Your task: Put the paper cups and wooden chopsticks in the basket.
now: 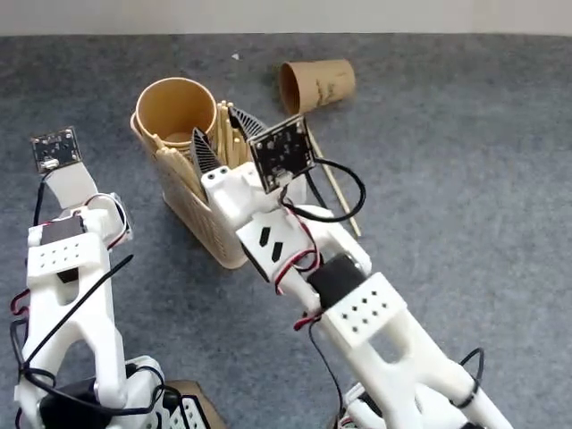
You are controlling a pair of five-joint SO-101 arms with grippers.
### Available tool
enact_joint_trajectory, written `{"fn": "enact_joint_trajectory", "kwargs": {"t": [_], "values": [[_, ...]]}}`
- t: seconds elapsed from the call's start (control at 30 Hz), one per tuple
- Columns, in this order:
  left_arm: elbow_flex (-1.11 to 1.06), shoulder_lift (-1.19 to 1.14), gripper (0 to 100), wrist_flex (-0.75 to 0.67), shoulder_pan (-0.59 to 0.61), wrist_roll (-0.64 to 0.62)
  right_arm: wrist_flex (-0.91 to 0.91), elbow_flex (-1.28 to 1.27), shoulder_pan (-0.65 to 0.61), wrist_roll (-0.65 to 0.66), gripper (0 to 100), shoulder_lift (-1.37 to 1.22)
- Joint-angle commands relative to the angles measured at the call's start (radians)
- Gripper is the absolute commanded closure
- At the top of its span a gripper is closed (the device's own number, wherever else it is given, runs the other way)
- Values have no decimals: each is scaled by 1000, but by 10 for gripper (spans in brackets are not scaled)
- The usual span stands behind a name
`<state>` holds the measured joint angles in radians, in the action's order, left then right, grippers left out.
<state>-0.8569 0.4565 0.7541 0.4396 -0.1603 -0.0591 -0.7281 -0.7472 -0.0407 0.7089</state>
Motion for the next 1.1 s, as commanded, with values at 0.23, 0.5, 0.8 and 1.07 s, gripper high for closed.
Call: {"fn": "enact_joint_trajectory", "kwargs": {"t": [0.23, 0.5, 0.8, 1.07], "values": [[4, 19, 846, -14, -10, 9, -743, 475, 222, -3, 824, 101], [4, 19, 846, -14, -10, 9, -1096, 506, 384, 126, 824, -2], [4, 19, 846, -14, -7, 9, -478, -7, 378, 161, 824, -314], [4, 19, 846, -14, -8, 9, -208, -25, 429, 229, 824, -636]]}}
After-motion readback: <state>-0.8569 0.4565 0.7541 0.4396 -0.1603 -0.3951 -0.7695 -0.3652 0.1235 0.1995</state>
